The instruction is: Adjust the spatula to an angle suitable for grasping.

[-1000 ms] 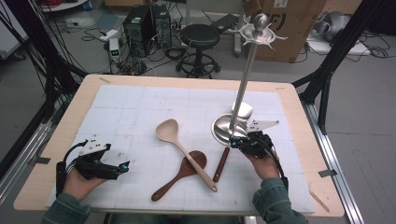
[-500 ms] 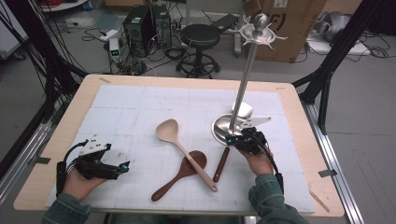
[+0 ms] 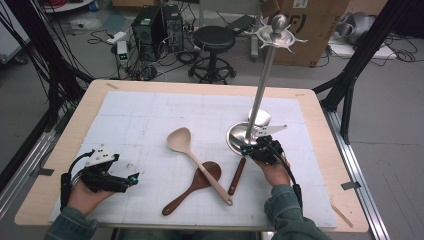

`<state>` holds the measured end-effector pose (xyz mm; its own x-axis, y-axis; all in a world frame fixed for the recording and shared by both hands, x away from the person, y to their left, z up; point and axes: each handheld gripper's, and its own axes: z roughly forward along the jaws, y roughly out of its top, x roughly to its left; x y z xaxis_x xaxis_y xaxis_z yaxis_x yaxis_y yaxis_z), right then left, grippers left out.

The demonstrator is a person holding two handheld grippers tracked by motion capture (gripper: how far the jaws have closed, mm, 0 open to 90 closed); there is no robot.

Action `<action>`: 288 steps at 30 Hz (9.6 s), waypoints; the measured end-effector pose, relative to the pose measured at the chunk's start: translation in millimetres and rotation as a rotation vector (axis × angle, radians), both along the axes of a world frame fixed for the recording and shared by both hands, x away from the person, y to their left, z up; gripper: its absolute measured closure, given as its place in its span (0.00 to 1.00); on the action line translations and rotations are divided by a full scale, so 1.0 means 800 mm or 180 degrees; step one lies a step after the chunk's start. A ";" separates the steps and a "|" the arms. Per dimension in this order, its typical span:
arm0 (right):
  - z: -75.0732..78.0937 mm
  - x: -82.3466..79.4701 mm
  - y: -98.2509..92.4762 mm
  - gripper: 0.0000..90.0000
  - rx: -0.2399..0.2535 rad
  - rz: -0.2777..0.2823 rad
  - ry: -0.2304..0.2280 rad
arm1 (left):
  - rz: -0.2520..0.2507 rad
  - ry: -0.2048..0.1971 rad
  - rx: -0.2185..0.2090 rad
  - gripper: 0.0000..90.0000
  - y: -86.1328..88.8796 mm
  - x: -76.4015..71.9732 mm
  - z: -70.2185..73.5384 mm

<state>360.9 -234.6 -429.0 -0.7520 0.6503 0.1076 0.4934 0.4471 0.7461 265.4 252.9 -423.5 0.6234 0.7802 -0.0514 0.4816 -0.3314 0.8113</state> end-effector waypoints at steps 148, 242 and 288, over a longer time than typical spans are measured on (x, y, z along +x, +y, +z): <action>-0.011 -0.036 -0.035 0.99 -0.0094 0.0033 0.0222 | -0.0026 -0.0008 -0.0010 0.02 -0.001 0.000 0.000; -0.011 -0.007 -0.040 0.99 -0.0250 -0.0349 0.0080 | -0.0040 -0.0003 -0.0026 0.02 0.001 0.000 -0.001; -0.005 -0.061 -0.075 0.99 -0.0118 -0.0192 0.0082 | -0.0044 -0.0011 -0.0010 0.02 0.000 0.000 -0.001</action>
